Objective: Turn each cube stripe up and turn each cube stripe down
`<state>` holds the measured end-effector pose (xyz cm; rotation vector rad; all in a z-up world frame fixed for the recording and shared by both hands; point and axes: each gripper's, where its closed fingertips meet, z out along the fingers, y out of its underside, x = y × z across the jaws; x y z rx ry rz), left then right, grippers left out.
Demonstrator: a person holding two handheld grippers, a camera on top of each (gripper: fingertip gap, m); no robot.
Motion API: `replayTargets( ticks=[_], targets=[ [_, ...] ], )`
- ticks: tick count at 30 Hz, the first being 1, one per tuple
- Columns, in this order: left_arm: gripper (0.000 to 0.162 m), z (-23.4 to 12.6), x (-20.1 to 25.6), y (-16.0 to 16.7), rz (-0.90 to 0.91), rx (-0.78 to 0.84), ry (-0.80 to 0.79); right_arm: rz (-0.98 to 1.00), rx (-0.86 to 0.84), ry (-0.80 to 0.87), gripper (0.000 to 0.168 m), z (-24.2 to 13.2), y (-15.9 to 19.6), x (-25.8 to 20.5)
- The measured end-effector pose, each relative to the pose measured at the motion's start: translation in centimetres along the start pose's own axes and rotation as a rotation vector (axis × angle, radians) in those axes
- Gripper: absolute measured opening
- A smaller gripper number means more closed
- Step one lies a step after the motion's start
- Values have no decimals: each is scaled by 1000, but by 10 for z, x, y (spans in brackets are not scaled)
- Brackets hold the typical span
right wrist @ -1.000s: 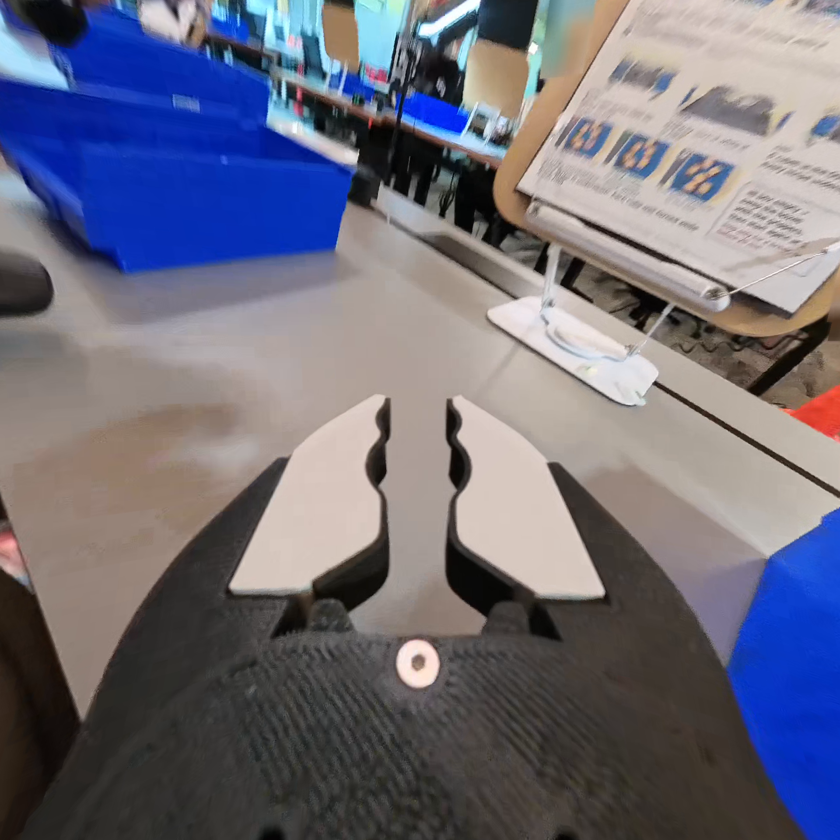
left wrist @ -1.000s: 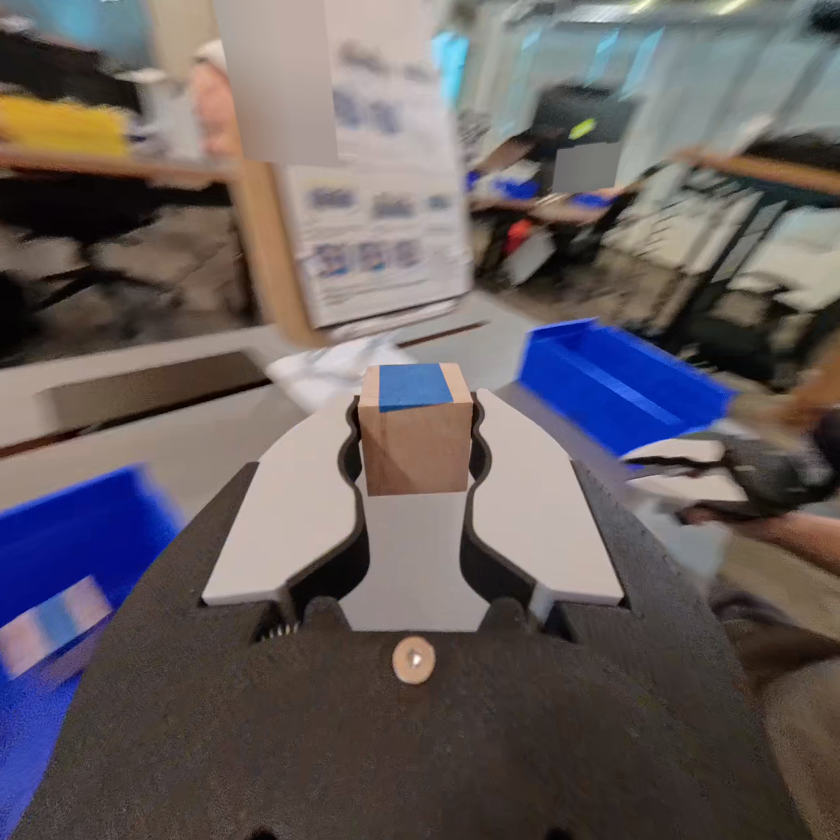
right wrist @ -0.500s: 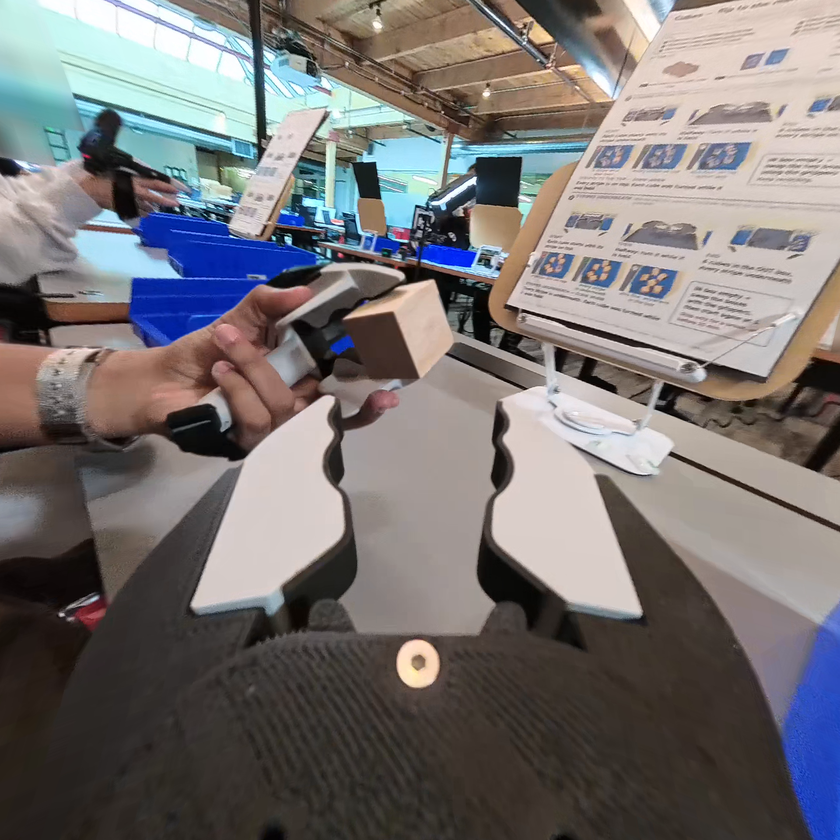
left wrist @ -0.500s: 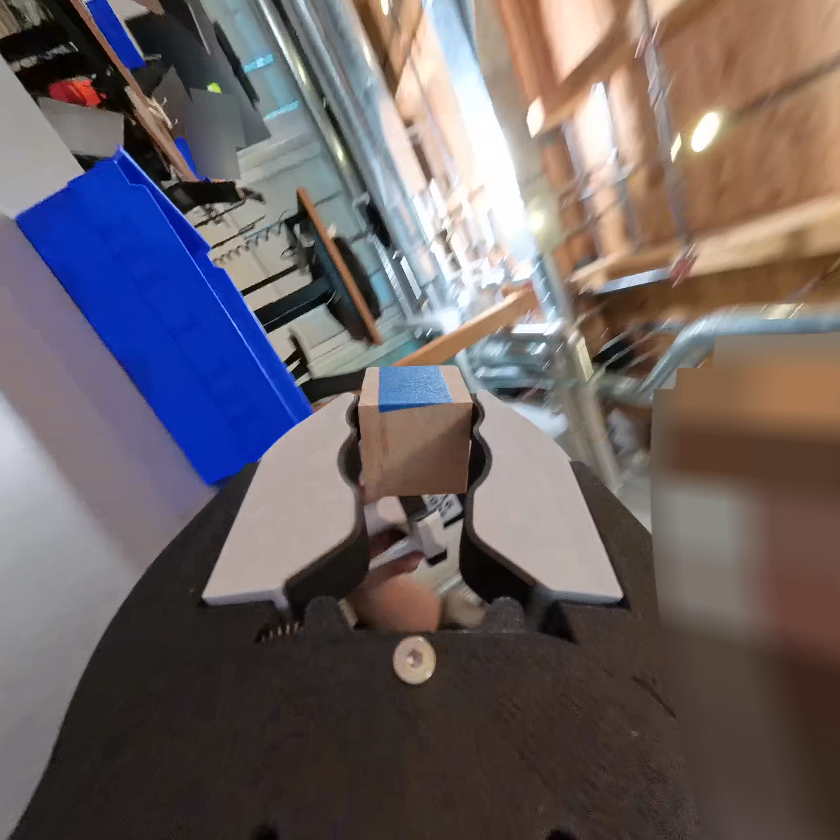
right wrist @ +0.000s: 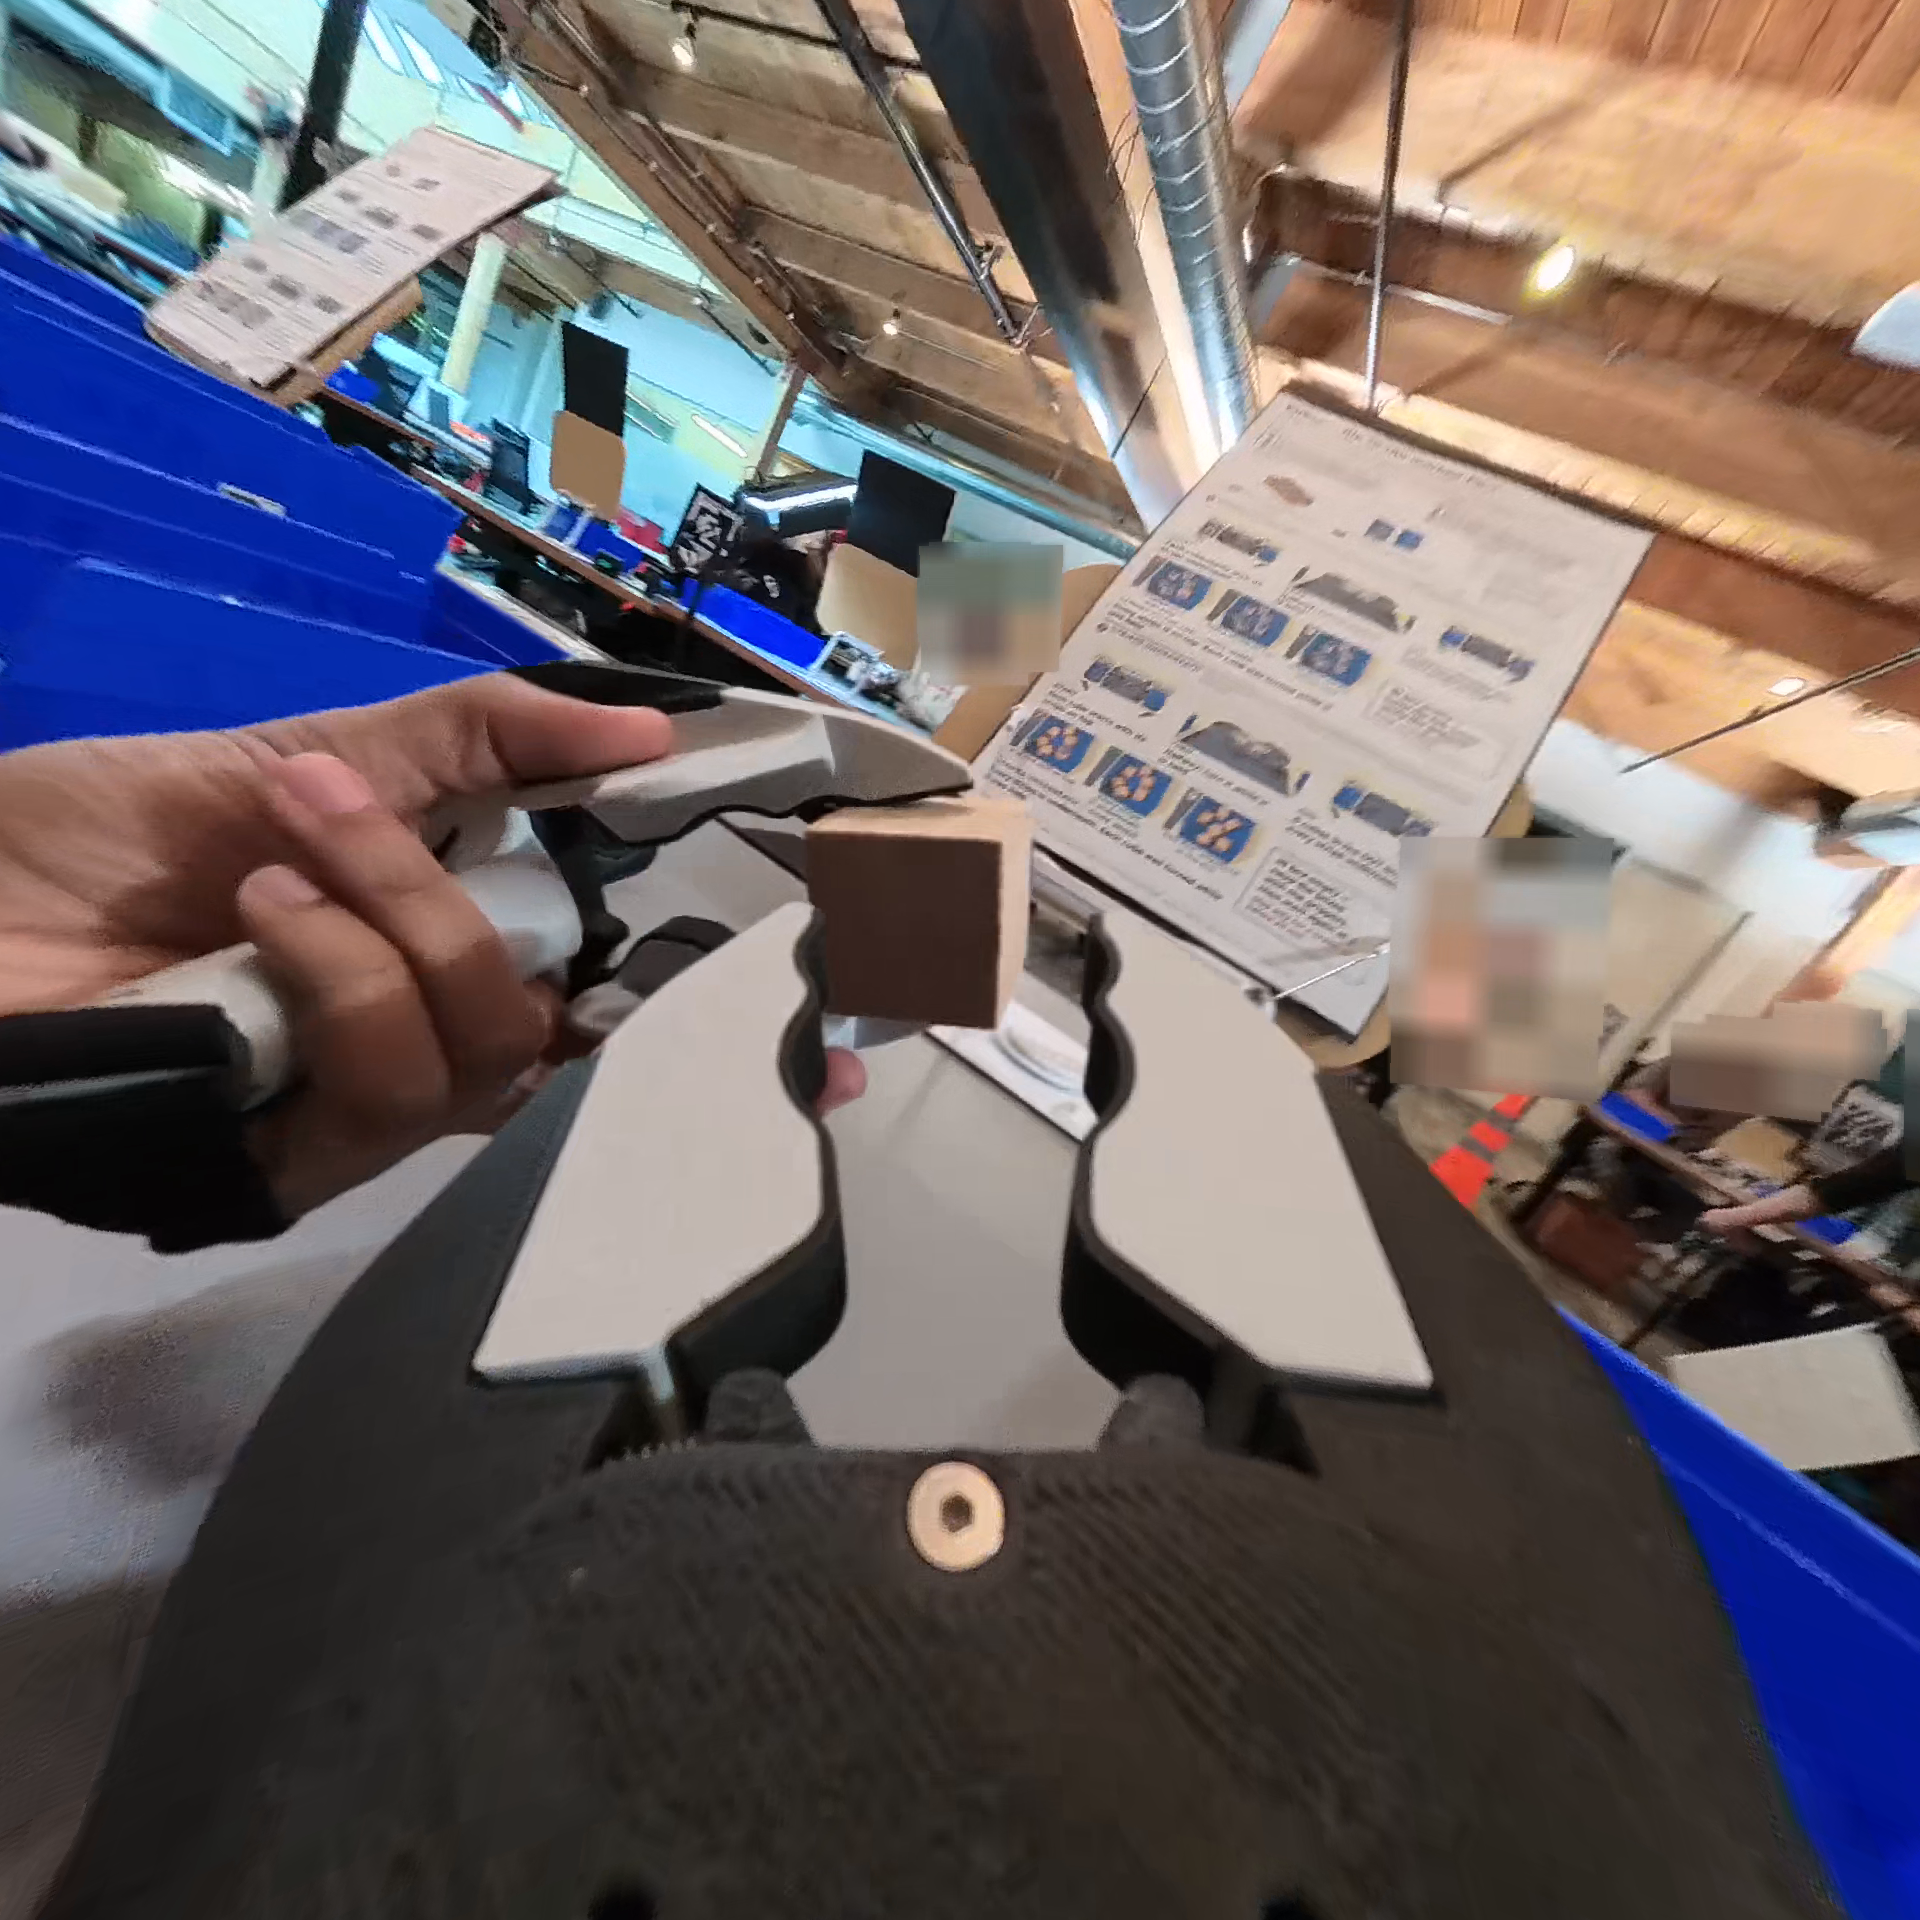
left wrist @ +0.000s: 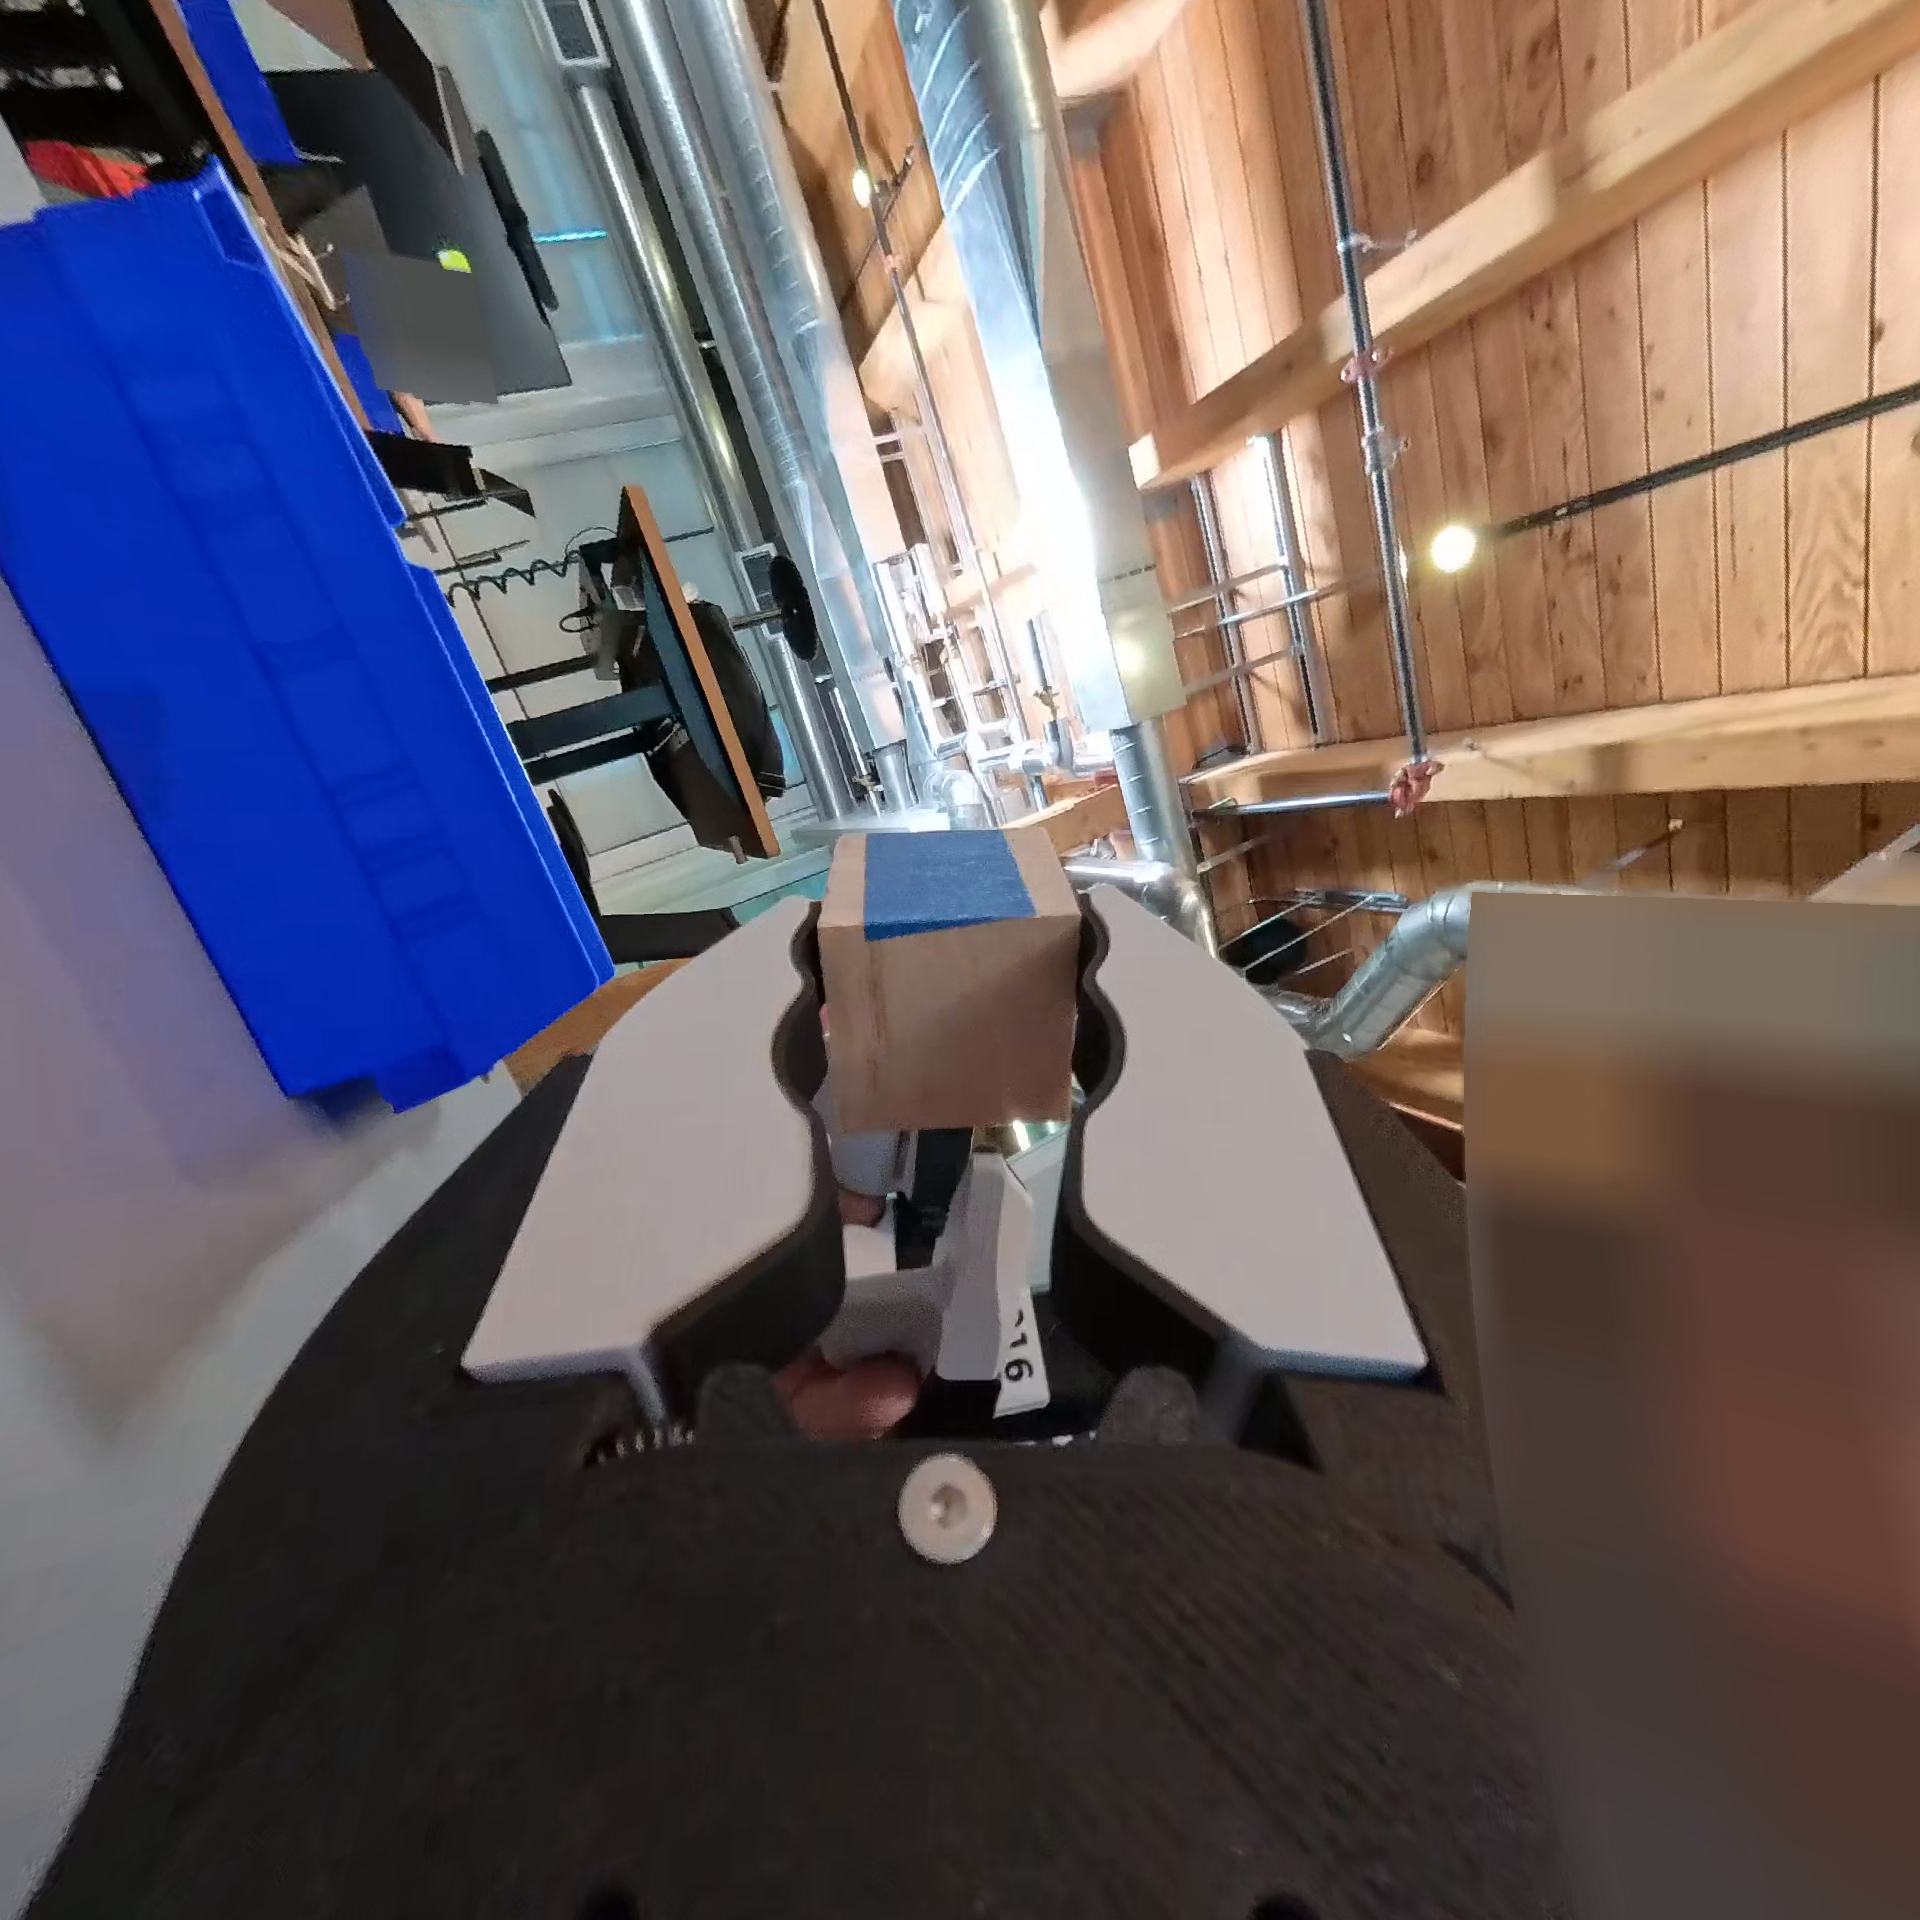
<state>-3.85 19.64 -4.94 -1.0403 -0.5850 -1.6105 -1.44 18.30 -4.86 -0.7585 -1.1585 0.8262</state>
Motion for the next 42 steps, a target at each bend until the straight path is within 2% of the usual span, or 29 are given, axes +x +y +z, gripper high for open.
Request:
replayTargets(
  ticks=[7, 11, 18, 20, 26, 29, 35, 42],
  targets=[
    [46, 2, -8, 8, -33, -18, -18, -50, -70, -2, 48, 4, 14, -6],
    [46, 3, -8, 10, -44, -25, -10, -57, -62, -12, 40, 2, 13, -4],
    [46, 1, -8, 10, -65, -38, 13, -63, -55, -16, 39, 2, 12, -3],
    [45, 1, -8, 11, -70, -44, 20, -85, -39, 22, 25, 0, 10, 4],
    [46, -1, -11, 8, -60, -13, 3, -93, -29, -20, 46, -3, 10, 7],
    [46, -1, -12, 8, -49, -11, -7, -97, -38, -50, 52, -2, 12, 0],
    [46, 9, -9, 35, -64, -112, 14, -123, -64, -38, 52, 0, 18, -4],
    [46, 8, -12, 37, -59, -126, 8, -63, -66, -48, 50, -1, 20, 0]
  ],
)
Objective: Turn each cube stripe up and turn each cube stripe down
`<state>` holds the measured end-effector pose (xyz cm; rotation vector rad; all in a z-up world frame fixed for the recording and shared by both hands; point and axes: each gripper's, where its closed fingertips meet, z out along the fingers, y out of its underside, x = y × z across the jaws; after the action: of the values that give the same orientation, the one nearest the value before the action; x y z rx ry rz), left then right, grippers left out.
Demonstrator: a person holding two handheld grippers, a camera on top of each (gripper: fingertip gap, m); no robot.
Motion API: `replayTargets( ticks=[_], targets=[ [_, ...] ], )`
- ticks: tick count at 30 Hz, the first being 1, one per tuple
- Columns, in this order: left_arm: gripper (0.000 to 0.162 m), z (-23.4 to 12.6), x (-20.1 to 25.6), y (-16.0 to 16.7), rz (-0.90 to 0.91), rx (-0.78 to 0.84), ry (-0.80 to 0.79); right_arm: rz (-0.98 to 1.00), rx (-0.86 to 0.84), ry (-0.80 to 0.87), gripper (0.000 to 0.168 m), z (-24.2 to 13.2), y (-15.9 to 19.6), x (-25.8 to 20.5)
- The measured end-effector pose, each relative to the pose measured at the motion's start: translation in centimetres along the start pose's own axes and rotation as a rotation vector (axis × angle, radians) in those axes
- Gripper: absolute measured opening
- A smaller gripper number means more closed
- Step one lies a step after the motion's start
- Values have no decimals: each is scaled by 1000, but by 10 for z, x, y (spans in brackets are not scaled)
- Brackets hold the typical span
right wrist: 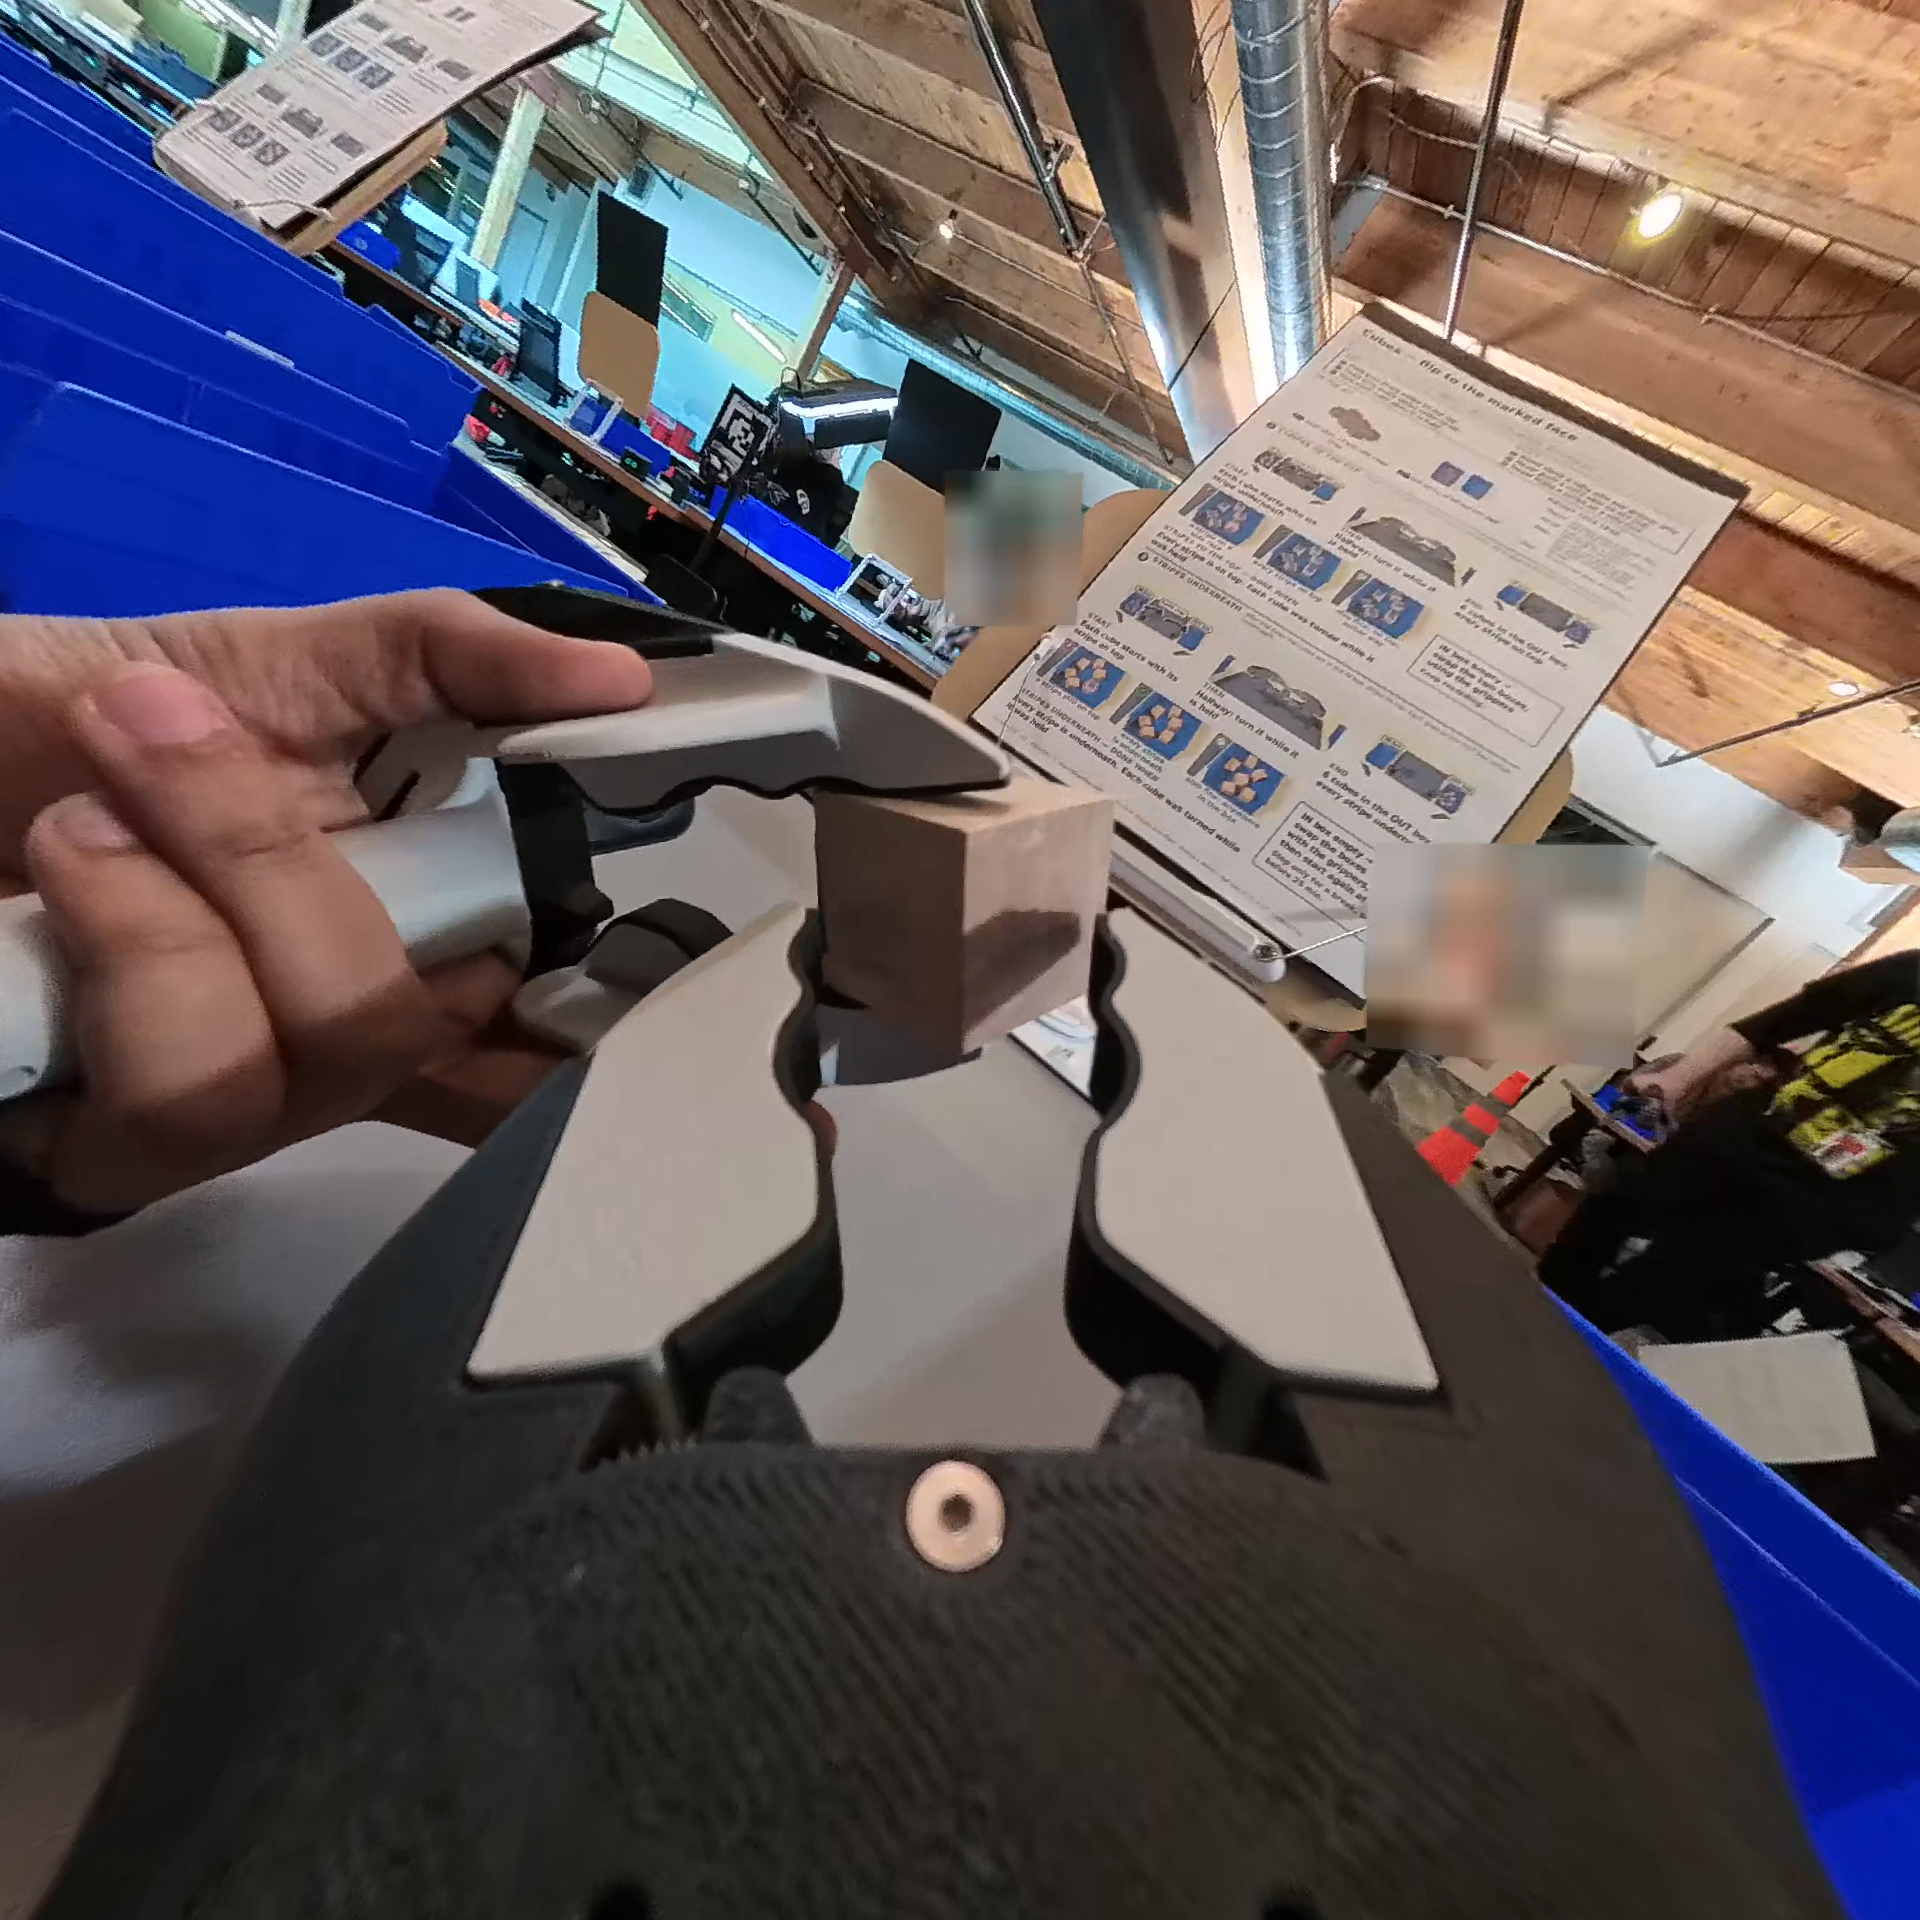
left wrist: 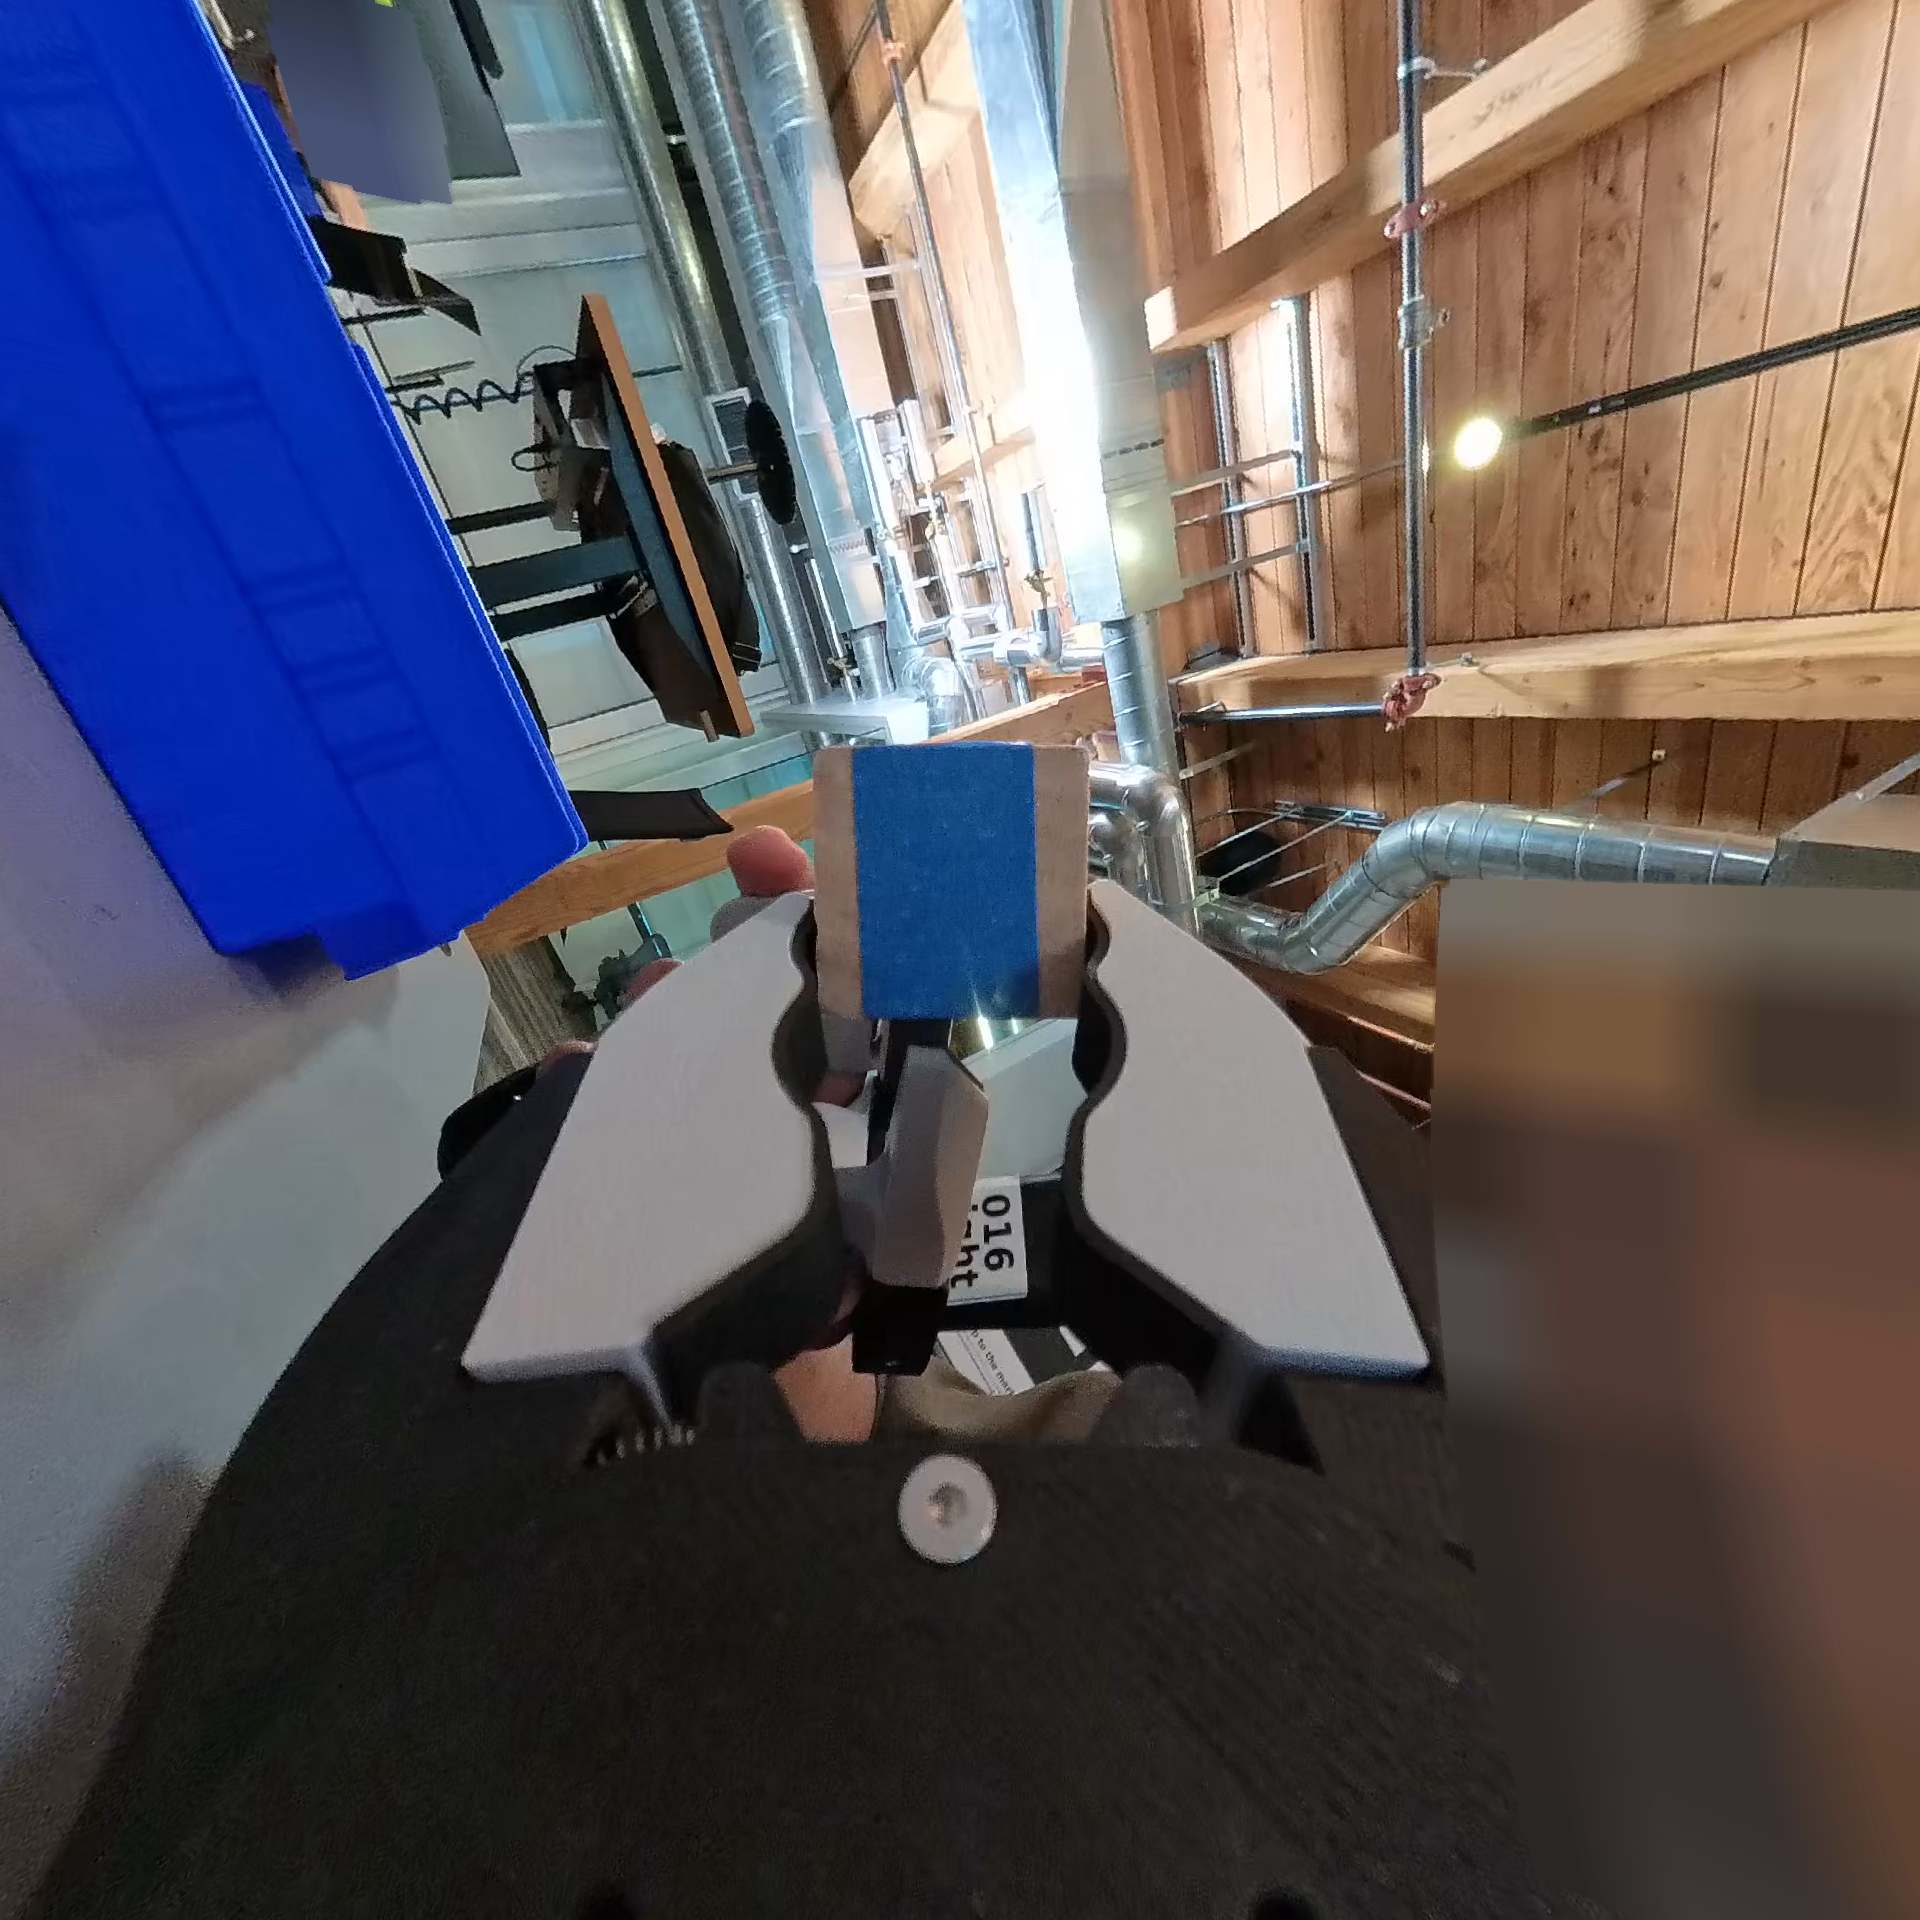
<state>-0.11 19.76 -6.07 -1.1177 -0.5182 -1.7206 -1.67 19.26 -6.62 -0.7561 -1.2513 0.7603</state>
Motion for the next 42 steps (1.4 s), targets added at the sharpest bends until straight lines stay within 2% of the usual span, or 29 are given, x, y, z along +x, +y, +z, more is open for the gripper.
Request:
replayTargets(
  ticks=[4, 10, 15, 20, 27, 30, 31, 36, 40, 42],
  targets=[
    [46, -4, 2, -3, 37, -55, 9, 58, 49, -83, 50, -4, -5, -6],
    [46, -14, 7, -7, 59, -241, 49, 134, 69, -159, 59, -8, -9, -6],
    [45, -15, 2, 3, 95, -320, 14, 94, 72, -153, 59, -9, -9, -7],
    [45, -15, 8, 12, 107, -376, 44, 20, 83, -196, 61, -13, -13, -13],
    [45, -20, 12, 25, 182, -486, 42, -50, 105, -208, 57, -18, -20, -17],
    [45, -22, 10, 34, 199, -551, 33, -79, 92, -218, 43, -19, -20, -20],
    [45, -23, 10, 36, 205, -562, 32, -73, 85, -234, 43, -19, -20, -21],
    [47, -20, 8, 35, 226, -542, 15, 77, 36, -340, 42, -20, -16, -15],
    [56, -18, 12, 16, 267, -435, 8, 131, 9, -270, 43, -15, -16, 18],
    [56, -19, 14, 1, 287, -352, 1, 121, -136, -182, 43, -10, 3, 53]
  ],
)
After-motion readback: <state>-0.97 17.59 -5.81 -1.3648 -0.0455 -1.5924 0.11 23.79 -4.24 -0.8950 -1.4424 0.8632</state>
